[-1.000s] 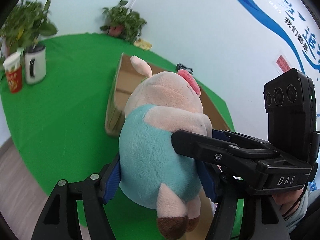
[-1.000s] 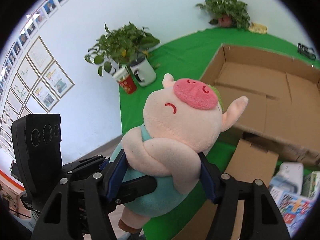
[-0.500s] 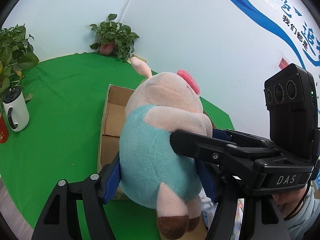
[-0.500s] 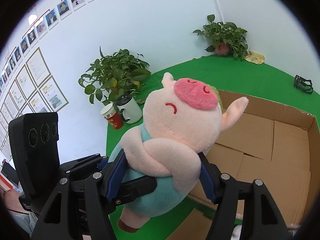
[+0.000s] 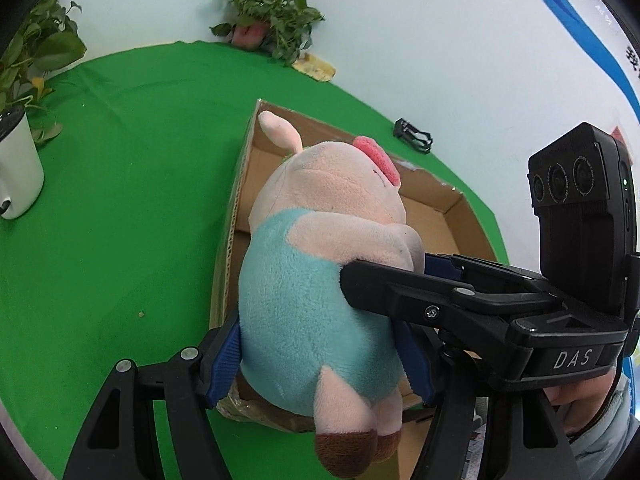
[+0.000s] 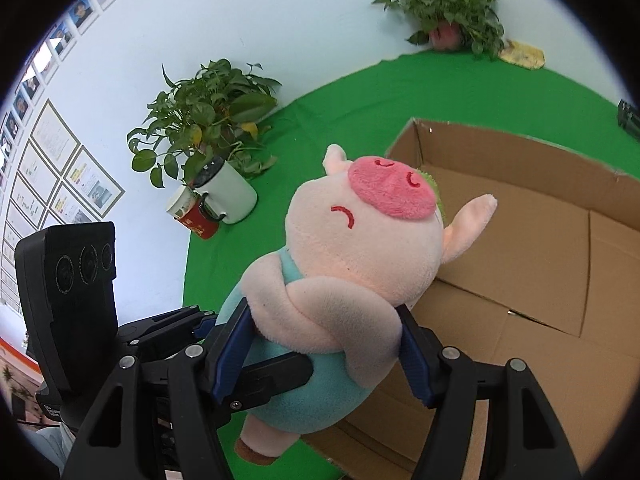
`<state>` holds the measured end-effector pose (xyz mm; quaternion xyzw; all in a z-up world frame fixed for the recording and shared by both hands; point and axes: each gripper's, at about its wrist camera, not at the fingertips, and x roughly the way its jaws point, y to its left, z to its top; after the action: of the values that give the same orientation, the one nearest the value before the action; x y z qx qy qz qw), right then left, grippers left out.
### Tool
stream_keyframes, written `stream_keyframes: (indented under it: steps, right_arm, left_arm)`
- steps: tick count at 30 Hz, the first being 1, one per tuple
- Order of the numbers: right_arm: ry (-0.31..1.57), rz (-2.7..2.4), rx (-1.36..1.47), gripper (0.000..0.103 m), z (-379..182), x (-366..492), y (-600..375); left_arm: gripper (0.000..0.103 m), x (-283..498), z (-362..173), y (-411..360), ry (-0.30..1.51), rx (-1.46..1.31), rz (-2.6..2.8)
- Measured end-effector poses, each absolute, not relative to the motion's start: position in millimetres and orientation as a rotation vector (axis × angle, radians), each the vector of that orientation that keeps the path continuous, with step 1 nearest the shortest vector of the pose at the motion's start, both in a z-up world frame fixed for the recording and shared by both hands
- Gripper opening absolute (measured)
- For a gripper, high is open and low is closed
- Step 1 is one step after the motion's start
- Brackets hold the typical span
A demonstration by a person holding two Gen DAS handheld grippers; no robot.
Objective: Organize objects
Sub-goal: 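Lower the pig plush into the cardboard box and open the right gripper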
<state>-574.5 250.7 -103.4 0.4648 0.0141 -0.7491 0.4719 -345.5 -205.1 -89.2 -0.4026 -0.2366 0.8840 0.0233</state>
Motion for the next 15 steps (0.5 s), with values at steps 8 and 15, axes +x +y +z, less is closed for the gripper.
stream_keyframes:
  steps: [8,15]
  right_arm:
    - [-0.05,-1.745,1.207,0.067,-131,-595,250]
    - [-0.043,-1.759,1.229,0.068,-138,-601,249]
  left_arm:
    - [0.071,-350,-105,-193,-0.673,-1.329,2.768]
    - [0.076,-352,-110,-177,-0.57,-1.377,2.804]
